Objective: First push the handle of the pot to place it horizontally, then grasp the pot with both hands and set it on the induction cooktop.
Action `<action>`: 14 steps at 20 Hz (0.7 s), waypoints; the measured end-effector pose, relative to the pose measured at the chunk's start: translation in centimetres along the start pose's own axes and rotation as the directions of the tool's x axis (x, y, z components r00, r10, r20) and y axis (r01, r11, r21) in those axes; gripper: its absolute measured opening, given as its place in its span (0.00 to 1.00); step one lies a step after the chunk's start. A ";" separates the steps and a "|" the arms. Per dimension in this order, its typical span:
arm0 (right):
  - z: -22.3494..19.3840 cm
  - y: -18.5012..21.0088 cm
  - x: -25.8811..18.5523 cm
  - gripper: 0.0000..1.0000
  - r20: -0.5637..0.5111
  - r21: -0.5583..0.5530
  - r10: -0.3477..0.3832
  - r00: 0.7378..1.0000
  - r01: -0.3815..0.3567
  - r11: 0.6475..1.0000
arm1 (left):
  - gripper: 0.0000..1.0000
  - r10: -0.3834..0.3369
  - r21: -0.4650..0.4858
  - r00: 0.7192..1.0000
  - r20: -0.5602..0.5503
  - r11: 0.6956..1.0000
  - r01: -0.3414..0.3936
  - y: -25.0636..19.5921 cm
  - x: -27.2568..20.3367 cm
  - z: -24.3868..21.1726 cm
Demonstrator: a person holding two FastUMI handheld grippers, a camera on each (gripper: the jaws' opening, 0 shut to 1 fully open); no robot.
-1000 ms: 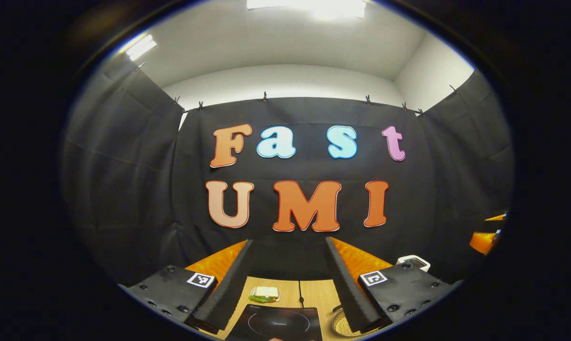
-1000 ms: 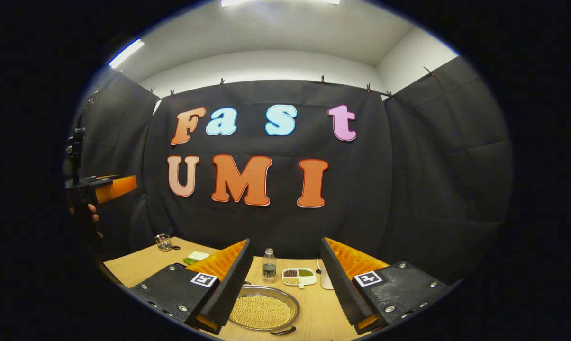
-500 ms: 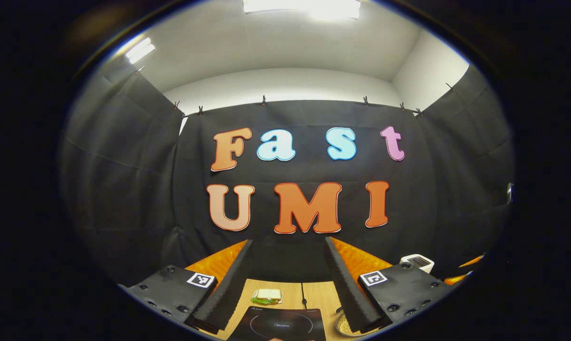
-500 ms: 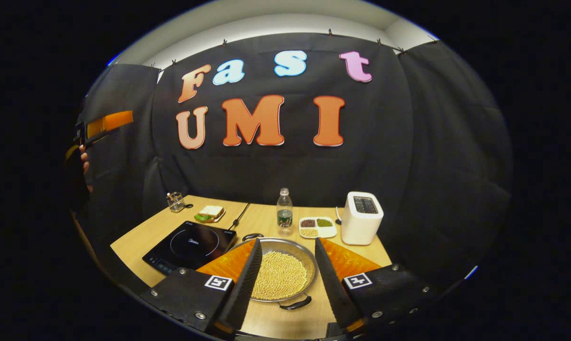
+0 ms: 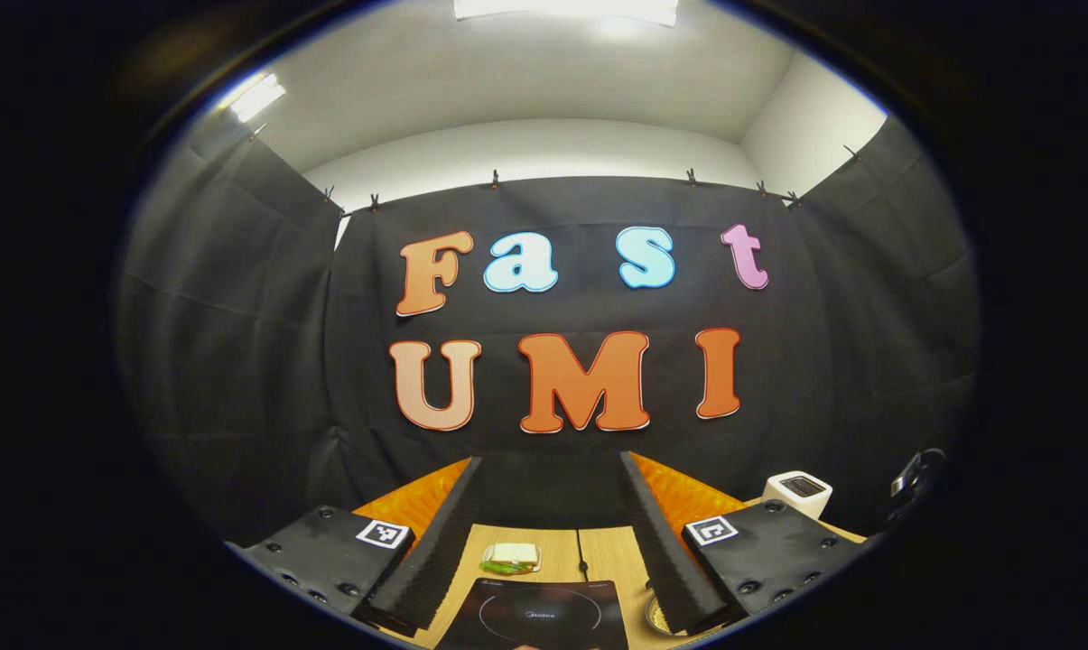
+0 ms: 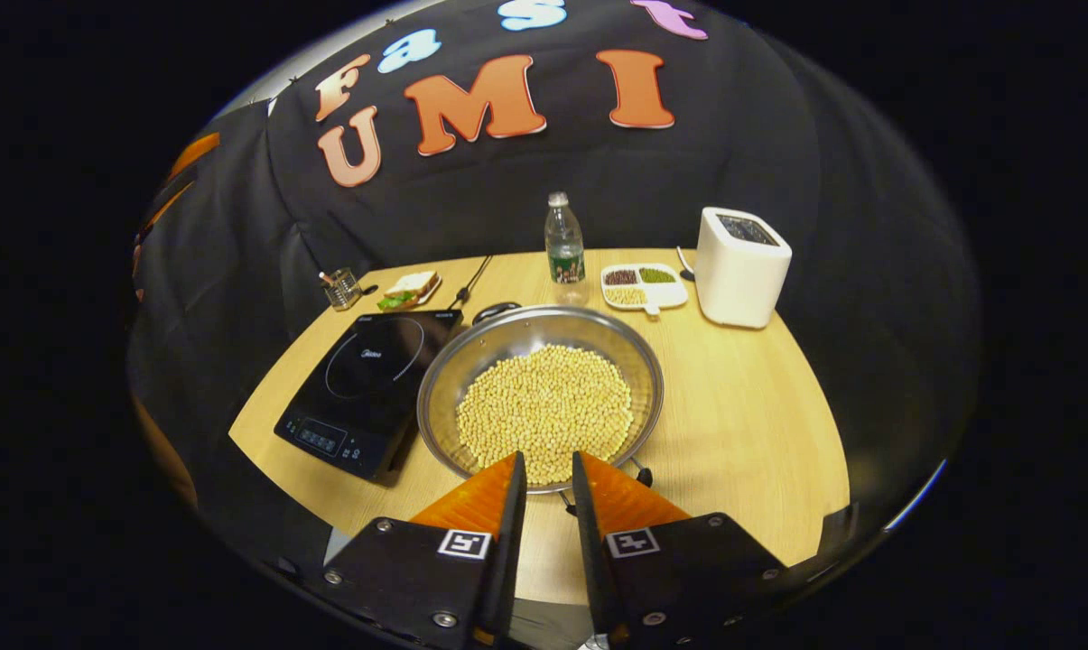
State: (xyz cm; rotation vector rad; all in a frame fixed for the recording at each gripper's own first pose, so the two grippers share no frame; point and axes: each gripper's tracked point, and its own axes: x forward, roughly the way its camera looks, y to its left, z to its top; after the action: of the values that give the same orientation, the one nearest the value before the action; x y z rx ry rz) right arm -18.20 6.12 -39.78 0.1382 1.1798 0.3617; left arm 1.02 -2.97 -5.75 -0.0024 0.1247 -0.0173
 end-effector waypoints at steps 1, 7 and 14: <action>-0.8 0.3 0.4 0.29 -0.027 0.005 0.009 1.000 -0.009 1.000 | 0.99 0.002 0.001 1.000 -0.001 1.000 -0.002 0.2 0.0 -0.1; -5.4 1.5 2.6 0.08 -0.203 0.072 0.083 0.976 -0.070 0.995 | 0.95 0.016 -0.003 1.000 -0.014 1.000 -0.016 1.1 0.4 -0.8; -7.5 1.9 5.5 0.01 -0.331 0.177 0.125 0.935 -0.068 0.982 | 0.95 0.023 -0.007 0.999 -0.047 1.000 -0.024 1.9 0.6 -2.1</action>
State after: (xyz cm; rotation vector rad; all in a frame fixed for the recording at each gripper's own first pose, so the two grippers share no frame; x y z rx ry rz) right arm -23.68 9.22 -46.90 0.2860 1.5511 0.3854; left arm 1.36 -1.11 -7.95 -0.0080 0.1714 0.0067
